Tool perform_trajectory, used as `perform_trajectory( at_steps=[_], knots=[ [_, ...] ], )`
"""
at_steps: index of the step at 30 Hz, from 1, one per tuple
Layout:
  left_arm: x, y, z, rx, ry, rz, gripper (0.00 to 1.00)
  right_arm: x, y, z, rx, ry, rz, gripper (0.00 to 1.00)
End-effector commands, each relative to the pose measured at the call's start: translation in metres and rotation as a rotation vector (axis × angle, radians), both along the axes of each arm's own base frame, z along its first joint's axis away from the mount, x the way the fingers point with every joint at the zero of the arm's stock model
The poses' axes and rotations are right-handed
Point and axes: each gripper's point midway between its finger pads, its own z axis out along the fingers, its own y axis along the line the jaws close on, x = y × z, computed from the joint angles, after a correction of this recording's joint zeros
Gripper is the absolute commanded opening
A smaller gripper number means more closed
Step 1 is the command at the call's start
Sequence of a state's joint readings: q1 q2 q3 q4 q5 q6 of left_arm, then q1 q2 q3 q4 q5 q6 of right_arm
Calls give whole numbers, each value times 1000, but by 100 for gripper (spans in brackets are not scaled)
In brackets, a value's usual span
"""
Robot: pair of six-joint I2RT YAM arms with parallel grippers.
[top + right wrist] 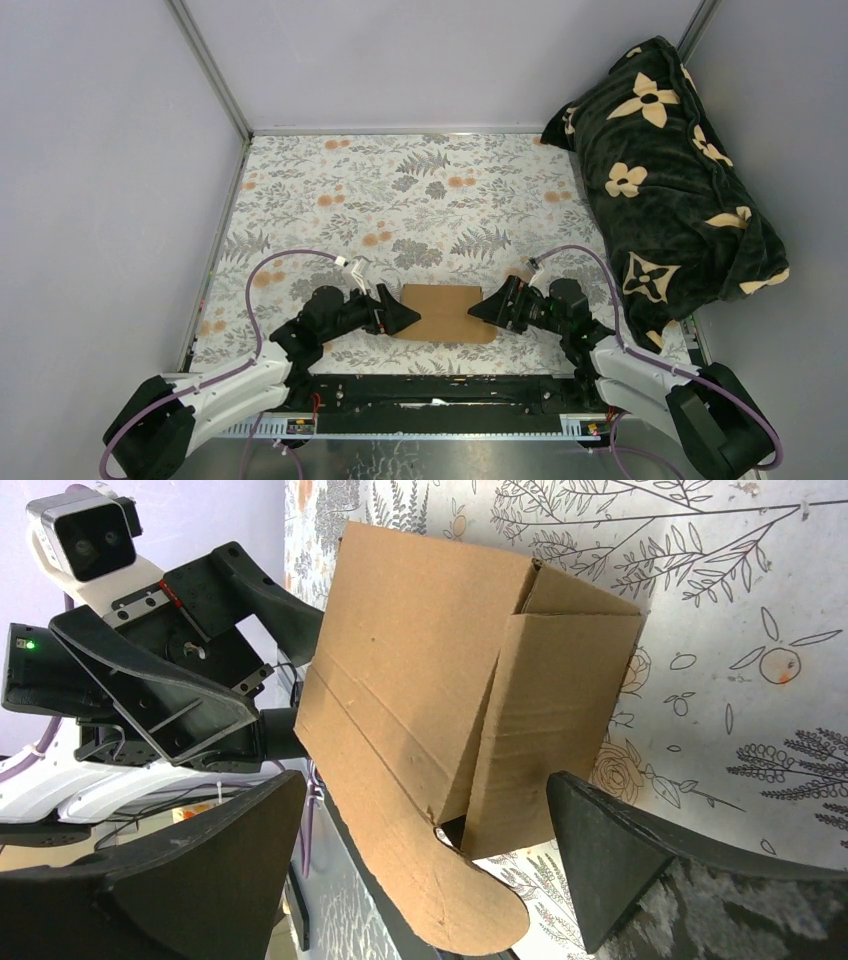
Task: Fold the paper box
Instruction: Close the paper box at the center of the board.
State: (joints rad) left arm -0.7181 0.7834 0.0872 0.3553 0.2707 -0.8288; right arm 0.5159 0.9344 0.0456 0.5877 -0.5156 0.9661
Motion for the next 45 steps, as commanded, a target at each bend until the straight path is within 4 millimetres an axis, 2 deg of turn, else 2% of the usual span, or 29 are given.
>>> perform_trajectory(
  at_steps=[1,17,29,31,45],
  knots=[
    [1,2,3,-11,-16,11,99,2,0,9,25,-48,-2,100],
    [-11,10,-12,-22,20,18,98,-5,-2,7,42,-38,-4,100],
    [-13,5,-5,-61,21,2,99,-8,2,11,74,-21,21,100],
    [-17,7,-16,-46,37,2,99,-8,2,12,77,-21,23,100],
    [-19,-1,-15,-45,34,-13,99,-11,5,15,99,-13,42,100]
  ],
)
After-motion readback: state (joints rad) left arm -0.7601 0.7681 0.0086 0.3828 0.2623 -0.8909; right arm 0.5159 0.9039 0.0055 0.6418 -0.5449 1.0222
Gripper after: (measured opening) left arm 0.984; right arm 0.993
